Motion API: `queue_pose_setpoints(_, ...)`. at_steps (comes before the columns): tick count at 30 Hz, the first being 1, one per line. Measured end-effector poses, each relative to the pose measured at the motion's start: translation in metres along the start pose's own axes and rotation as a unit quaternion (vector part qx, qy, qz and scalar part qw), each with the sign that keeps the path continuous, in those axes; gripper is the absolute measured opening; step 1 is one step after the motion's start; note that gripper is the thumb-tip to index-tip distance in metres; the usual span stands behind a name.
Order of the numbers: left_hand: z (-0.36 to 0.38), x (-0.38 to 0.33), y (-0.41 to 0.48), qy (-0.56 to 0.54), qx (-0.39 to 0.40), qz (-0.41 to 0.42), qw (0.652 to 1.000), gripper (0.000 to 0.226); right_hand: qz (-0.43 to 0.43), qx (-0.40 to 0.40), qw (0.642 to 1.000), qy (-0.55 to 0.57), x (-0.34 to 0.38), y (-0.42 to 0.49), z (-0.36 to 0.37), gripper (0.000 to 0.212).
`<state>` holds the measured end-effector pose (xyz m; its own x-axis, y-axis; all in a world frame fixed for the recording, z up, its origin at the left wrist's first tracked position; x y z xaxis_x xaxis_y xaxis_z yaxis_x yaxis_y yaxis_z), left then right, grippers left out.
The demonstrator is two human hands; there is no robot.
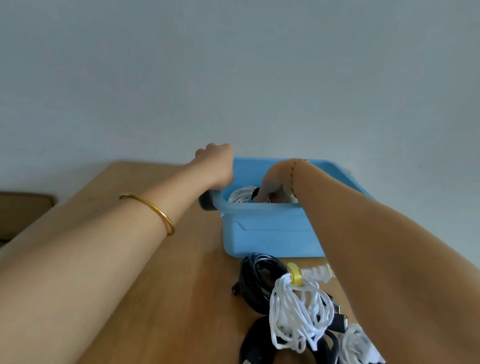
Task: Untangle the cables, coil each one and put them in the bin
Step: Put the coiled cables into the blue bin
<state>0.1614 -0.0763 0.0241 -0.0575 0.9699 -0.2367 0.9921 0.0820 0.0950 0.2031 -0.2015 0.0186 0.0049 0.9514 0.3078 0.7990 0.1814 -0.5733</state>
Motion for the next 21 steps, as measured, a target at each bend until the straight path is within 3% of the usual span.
queue_pose_setpoints(2, 0.001, 0.001, -0.001, -0.002, -0.003, 0.007, 1.0, 0.045, 0.043, 0.008, 0.999, -0.033, 0.005, -0.004, 0.002, 0.026)
queue_pose_setpoints(5, 0.001, 0.002, -0.002, -0.007, -0.004, 0.011, 1.0, 0.044, 0.031, -0.003, 0.995, -0.094, 0.007, -0.005, 0.003, 0.035)
queue_pose_setpoints(10, 0.001, 0.002, -0.008, -0.014, -0.025, 0.01, 1.0, 0.04, 0.013, -0.094, 0.982, -0.165, 0.003, -0.011, 0.007, 0.02)
queue_pose_setpoints(12, -0.001, -0.003, -0.014, -0.026, -0.054, 0.026, 0.998, 0.036, 0.0, -0.102, 0.986, -0.13, 0.0, -0.024, 0.007, 0.027)
queue_pose_setpoints(16, -0.011, -0.024, -0.04, -0.109, -0.104, 0.141, 0.978, 0.019, -0.056, -0.166, 0.984, 0.018, -0.009, -0.05, 0.001, 0.03)
queue_pose_setpoints(19, -0.011, -0.043, -0.068, -0.153, -0.004, 0.161, 0.975, 0.017, -0.097, -0.255, 0.957, 0.096, -0.029, -0.081, 0.0, 0.03)
queue_pose_setpoints(21, -0.006, -0.052, -0.083, -0.149, 0.106, 0.148, 0.972, 0.015, -0.102, -0.264, 0.956, 0.077, -0.044, -0.104, 0.007, 0.03)
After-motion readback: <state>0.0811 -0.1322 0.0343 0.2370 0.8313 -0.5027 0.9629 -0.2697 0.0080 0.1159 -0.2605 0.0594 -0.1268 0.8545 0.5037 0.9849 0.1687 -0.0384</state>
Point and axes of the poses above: each hand's wrist, its own y-axis towards the middle knuckle, its own z-axis out of the palm, x = y × z, the point moved 1 cm from there along y, towards the middle knuckle
